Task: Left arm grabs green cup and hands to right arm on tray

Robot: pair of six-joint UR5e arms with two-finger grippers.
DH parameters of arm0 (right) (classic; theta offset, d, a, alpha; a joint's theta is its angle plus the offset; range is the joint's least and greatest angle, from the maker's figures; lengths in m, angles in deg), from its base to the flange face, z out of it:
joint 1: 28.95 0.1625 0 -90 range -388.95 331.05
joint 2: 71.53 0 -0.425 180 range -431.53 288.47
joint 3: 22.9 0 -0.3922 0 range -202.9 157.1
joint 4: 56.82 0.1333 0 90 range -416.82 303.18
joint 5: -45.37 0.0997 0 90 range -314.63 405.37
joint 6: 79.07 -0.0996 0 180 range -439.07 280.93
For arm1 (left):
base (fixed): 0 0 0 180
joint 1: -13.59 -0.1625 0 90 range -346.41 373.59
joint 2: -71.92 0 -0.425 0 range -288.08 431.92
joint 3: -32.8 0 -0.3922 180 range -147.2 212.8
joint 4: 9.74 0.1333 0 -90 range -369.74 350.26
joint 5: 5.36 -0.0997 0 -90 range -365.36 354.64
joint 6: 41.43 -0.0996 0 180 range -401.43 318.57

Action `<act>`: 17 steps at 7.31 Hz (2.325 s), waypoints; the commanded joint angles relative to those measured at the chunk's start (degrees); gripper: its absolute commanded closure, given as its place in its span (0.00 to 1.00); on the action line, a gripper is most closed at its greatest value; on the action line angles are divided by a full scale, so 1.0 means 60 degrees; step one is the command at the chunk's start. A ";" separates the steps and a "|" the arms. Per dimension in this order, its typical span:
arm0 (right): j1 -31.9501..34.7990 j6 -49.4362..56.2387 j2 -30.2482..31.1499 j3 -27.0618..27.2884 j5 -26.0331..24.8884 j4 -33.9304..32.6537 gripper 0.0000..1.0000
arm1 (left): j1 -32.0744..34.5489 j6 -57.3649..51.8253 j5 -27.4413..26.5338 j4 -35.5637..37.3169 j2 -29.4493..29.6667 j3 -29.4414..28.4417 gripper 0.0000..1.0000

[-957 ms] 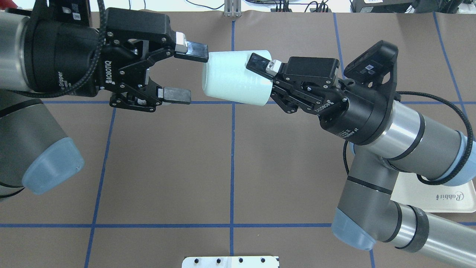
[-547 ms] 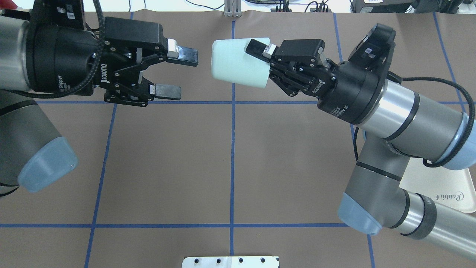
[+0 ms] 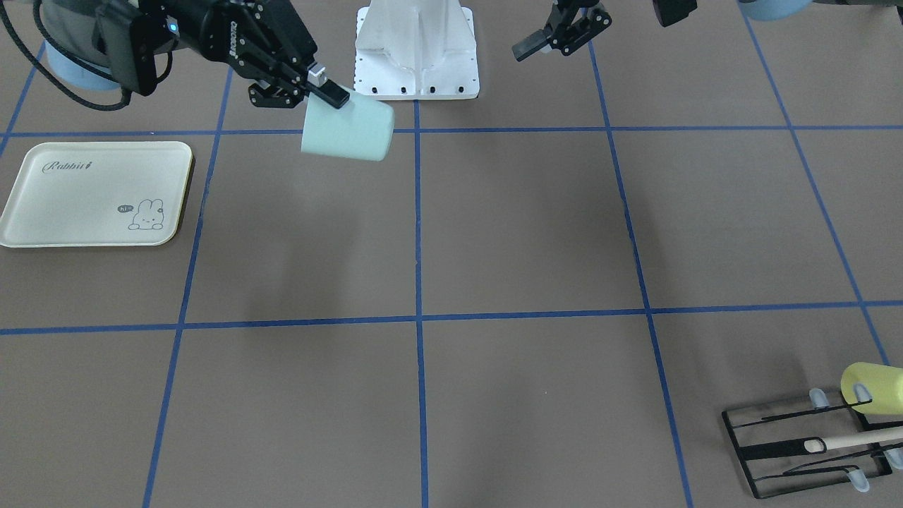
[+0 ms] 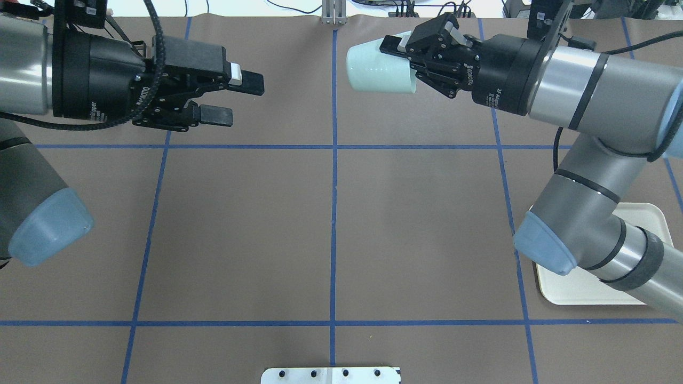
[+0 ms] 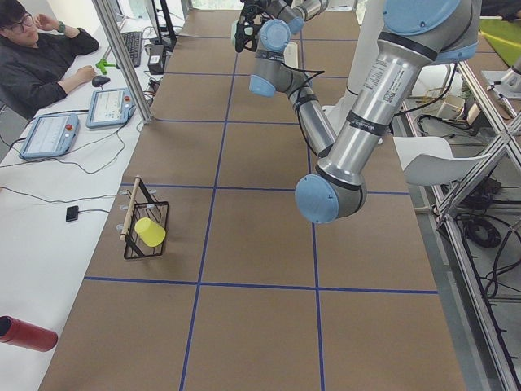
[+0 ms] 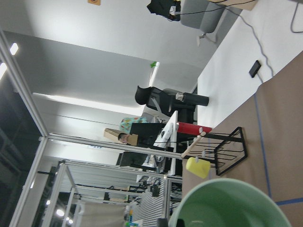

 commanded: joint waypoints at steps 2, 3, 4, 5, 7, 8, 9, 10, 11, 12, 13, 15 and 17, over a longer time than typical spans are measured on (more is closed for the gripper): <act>0.1493 0.1884 0.0048 0.0087 0.2013 -0.3520 1.00 | 0.0418 -0.3169 -0.0011 0.2246 -0.0646 0.0028 0.00; 0.2036 0.2543 0.0179 0.0102 0.2484 -0.4386 1.00 | 0.0666 -0.4368 -0.0054 0.3181 -0.0837 0.0028 0.00; 0.2433 0.3579 0.0456 0.0161 0.2866 -0.5279 1.00 | 0.1118 -0.6033 -0.0069 0.4104 -0.1274 0.0028 0.00; 0.2727 0.4938 0.0748 0.0379 0.3131 -0.6434 1.00 | 0.1558 -0.7529 -0.0113 0.4562 -0.1902 0.0013 0.00; 0.2949 0.6861 0.1363 0.1052 0.3133 -0.8429 1.00 | 0.2436 -1.0283 -0.0099 0.4974 -0.3307 -0.0075 0.00; 0.2993 0.8307 0.1990 0.1069 0.3148 -0.8684 1.00 | 0.2876 -1.1734 -0.0041 0.5456 -0.3923 -0.0060 0.00; 0.3066 0.9423 0.2606 0.1040 0.3191 -0.8701 1.00 | 0.3113 -1.2807 -0.0055 0.6012 -0.4307 -0.0089 0.00; 0.3197 1.0174 0.3134 0.1040 0.3366 -0.8687 1.00 | 0.3521 -1.3847 -0.0055 0.6554 -0.4557 -0.0249 0.00; 0.3474 1.0849 0.3545 0.1040 0.3846 -0.8687 1.00 | 0.3946 -1.4394 -0.0040 0.7110 -0.4864 -0.0570 0.00; 0.3839 1.1261 0.4028 0.1171 0.4272 -0.8614 1.00 | 0.4139 -1.4429 -0.0026 0.7739 -0.5012 -0.1095 0.00; 0.3843 1.1280 0.4497 0.1534 0.4493 -0.8599 1.00 | 0.4590 -1.4531 -0.0011 0.8340 -0.4970 -0.1796 0.00; 0.3799 1.1280 0.5230 0.1757 0.4496 -0.8512 1.00 | 0.5018 -1.5115 0.0003 0.8274 -0.5028 -0.2400 0.00; 0.3275 1.1091 0.6050 0.1743 0.4307 -0.7433 1.00 | 0.5151 -1.5147 0.0337 0.8229 -0.5450 -0.2346 0.00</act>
